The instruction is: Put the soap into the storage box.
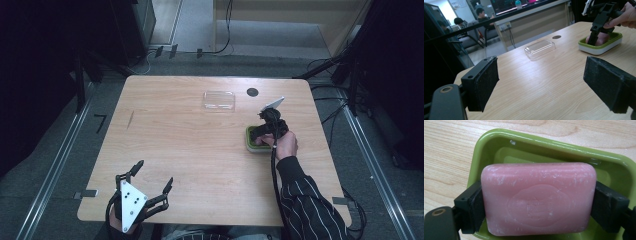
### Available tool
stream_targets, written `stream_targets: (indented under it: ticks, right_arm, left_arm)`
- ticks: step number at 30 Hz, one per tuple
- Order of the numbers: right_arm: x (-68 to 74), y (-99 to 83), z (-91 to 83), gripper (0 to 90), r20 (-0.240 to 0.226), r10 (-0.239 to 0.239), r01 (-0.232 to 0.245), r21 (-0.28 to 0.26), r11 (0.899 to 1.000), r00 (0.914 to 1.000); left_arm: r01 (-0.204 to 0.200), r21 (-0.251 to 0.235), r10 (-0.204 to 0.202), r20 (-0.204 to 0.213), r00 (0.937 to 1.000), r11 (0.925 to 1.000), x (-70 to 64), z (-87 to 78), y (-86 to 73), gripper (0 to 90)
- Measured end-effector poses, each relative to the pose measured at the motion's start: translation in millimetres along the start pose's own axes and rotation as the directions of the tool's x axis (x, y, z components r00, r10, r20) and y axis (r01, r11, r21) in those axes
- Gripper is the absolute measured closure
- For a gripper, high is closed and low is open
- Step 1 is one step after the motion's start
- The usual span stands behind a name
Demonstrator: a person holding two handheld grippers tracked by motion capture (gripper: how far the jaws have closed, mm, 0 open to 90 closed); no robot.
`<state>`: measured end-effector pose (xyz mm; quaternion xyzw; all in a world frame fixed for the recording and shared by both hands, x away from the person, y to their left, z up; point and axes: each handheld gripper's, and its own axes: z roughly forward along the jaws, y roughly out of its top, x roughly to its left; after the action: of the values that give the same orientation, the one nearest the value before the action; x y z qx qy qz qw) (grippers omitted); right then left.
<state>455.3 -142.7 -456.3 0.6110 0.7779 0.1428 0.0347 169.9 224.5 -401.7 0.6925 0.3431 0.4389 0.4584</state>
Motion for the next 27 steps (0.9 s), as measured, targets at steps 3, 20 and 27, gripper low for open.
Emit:
stream_targets:
  ticks: [3, 20, 27]
  right_arm:
    - [-0.5, 0.2, 0.2, 13.3, 0.005, -0.002, 0.002, 0.002, 1.0, 1.0]
    - [-1.0, 0.0, 1.2, 13.1, 0.008, -0.009, 0.009, 0.01, 1.0, 0.9999]
    - [-1.5, 0.0, 2.0, 13.0, 0.016, -0.012, 0.011, 0.024, 1.0, 0.9998]
  left_arm:
    - [0.001, 0.0, -0.001, -0.001, 1.0, 1.0, 0.0, -0.1, 0.0, 13.1]
    - [0.0, 0.0, 0.0, 0.001, 1.0, 1.0, -0.2, -0.2, 0.1, 13.1]
    - [-0.001, -0.001, 0.001, 0.0, 1.0, 1.0, -0.2, -0.2, 0.0, 13.1]
